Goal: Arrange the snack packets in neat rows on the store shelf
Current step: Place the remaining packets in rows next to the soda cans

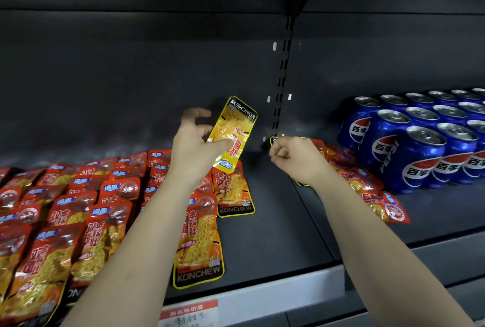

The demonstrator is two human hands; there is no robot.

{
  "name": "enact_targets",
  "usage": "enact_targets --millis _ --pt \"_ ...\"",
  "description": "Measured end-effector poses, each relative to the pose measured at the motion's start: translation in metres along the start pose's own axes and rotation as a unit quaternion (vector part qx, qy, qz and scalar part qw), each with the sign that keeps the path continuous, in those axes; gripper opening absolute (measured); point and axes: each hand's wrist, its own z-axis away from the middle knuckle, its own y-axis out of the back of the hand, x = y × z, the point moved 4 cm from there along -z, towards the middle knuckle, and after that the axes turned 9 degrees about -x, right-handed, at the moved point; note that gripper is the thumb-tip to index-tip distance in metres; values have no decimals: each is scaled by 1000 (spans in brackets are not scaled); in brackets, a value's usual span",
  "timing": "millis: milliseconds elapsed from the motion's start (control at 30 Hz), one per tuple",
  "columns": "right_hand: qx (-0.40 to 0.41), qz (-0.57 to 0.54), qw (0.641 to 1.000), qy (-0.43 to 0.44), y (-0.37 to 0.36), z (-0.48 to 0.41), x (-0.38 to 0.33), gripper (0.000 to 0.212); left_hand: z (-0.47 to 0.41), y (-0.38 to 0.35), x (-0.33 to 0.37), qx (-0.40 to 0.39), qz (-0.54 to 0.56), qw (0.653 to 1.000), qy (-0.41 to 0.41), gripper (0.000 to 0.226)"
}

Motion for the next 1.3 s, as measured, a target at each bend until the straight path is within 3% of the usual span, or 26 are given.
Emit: enact_targets --millis 200,400,533,700,833,1100,1300 --pt "58 32 996 -59 8 0 4 34 2 2 2 2 -14 1000 7 58" --pt "14 126 985 -113 0 -2 6 39 3 6 1 1 -21 1000 7 58" --pt "5 118 989 -85 0 -1 7 40 3 5 3 -2 -29 1000 4 55" --pt "-42 -40 998 1 -5 1 0 43 3 5 4 -2 -38 999 -3 48" --pt "-28 4 1000 6 -4 0 1 28 3 5 2 -9 -47 999 -9 38" --pt "-171 71 980 -72 -24 -3 17 53 4 9 3 -13 -67 998 -17 36" --pt "-72 34 997 -23 -6 0 -1 61 0 18 0 32 -54 998 -5 48"
